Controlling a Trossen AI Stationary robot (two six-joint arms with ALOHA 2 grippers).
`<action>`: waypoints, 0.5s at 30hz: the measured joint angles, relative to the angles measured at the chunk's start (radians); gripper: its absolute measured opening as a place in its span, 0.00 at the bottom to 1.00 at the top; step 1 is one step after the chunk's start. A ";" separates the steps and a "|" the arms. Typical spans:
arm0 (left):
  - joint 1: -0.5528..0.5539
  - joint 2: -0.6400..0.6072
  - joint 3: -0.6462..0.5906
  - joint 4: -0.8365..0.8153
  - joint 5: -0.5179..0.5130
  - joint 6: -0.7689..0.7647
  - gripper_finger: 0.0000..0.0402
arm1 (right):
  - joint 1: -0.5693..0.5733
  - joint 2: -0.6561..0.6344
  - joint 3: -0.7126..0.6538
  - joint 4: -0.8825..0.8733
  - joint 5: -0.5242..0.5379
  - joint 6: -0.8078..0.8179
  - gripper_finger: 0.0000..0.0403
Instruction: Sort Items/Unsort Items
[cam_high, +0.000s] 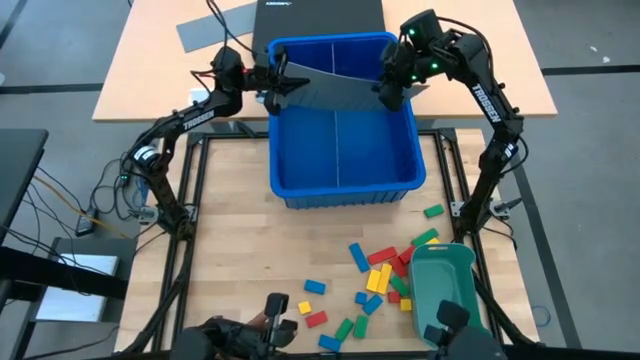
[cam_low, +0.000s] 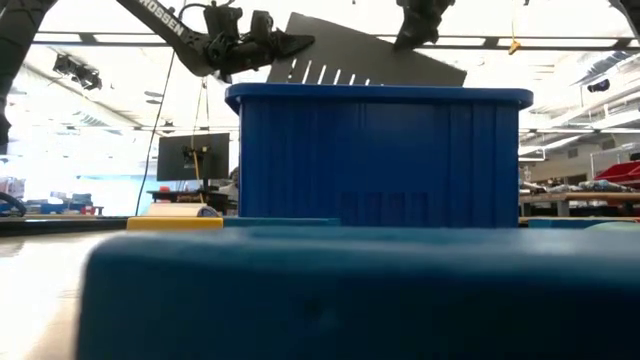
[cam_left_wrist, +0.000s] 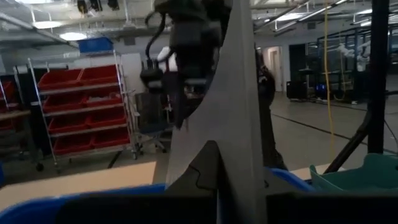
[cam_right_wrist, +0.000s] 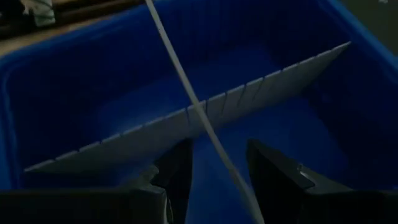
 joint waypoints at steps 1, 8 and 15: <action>0.000 -0.005 0.000 0.007 -0.001 0.000 0.04 | 0.000 0.001 0.000 -0.006 0.001 -0.007 0.38; -0.001 -0.038 0.000 -0.010 0.000 -0.046 0.04 | 0.013 0.013 0.000 -0.031 0.007 -0.087 0.26; 0.000 -0.073 0.000 -0.021 -0.008 -0.096 0.10 | 0.054 0.013 0.000 -0.029 0.069 -0.164 0.02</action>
